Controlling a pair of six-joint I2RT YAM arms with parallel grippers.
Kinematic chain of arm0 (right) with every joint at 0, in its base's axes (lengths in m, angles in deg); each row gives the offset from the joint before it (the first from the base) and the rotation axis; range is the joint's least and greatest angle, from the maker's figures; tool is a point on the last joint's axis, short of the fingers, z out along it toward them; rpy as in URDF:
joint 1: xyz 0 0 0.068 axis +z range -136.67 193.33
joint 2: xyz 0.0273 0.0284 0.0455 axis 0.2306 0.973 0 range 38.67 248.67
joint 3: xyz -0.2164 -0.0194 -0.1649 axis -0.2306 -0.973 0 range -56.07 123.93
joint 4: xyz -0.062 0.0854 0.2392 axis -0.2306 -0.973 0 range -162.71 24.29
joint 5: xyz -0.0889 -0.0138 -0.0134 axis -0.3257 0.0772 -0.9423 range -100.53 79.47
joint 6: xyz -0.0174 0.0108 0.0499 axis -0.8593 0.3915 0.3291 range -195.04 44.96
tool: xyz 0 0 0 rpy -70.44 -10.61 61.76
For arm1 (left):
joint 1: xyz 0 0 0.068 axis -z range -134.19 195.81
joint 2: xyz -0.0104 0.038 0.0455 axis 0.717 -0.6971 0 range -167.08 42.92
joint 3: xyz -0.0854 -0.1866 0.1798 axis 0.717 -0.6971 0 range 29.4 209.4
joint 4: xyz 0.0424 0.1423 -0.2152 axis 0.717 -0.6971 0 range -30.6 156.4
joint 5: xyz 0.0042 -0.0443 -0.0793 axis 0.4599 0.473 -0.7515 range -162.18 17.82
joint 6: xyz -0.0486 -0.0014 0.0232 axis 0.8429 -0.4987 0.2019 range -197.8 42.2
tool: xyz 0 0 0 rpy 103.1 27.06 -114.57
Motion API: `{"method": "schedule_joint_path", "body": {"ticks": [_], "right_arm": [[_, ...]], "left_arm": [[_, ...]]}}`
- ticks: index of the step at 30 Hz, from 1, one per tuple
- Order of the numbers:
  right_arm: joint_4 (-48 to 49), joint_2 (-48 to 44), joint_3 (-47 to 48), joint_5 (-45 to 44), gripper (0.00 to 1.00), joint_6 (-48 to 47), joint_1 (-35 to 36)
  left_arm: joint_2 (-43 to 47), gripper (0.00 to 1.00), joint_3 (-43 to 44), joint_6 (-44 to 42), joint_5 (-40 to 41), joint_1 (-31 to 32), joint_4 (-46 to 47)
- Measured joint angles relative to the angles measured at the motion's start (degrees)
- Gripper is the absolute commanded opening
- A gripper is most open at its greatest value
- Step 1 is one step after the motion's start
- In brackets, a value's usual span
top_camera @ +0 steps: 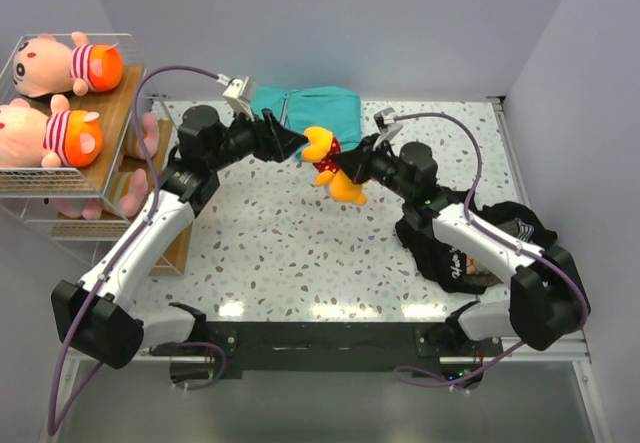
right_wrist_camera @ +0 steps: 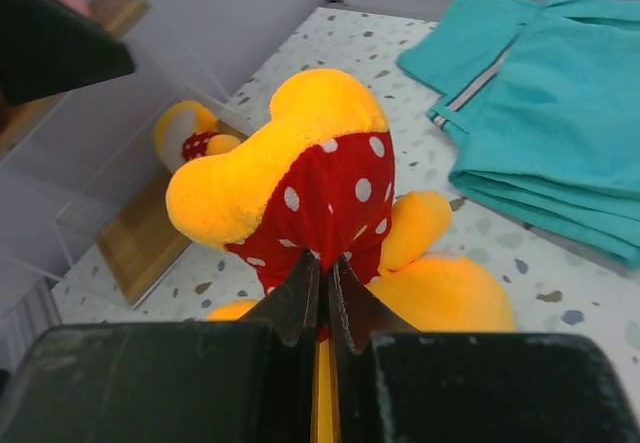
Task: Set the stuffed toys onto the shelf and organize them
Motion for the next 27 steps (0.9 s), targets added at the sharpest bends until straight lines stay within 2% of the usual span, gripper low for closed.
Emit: {"method": "schedule_joint_path", "body": {"ticks": [6,10,18,22,23,24,25,27], "right_arm": [[9.6,-3.1,-4.2,3.4,0.0,2.5,0.7],[13.4,-3.8,-4.4,4.3,0.0,3.0,0.7],[14.8,-3.7,-4.7,4.7,0.0,3.1,0.7],[14.8,-3.6,-4.7,4.7,0.03,3.1,0.7],[14.8,-3.6,-4.7,4.6,0.05,3.1,0.7],[14.8,-3.5,-4.7,4.6,0.13,3.1,0.7],[14.8,-3.4,-4.7,4.6,0.15,3.1,0.7],[14.6,-3.0,-4.7,4.6,0.21,3.0,0.7]], "left_arm": [[-2.0,0.68,0.0,3.6,-1.9,0.0,2.1],[-3.6,0.65,0.0,5.6,-3.2,0.0,3.6],[-5.6,0.46,0.0,10.2,-7.8,0.0,9.0],[-6.5,0.33,0.0,11.7,-9.6,-0.1,10.8],[-6.7,0.2,0.0,12.0,-10.1,-0.2,11.3],[-6.9,0.1,0.0,12.5,-10.6,-0.3,11.6],[-7.1,0.0,0.0,12.9,-10.9,-0.3,11.8],[-7.4,0.0,0.0,13.4,-11.4,-0.5,12.3]]}}
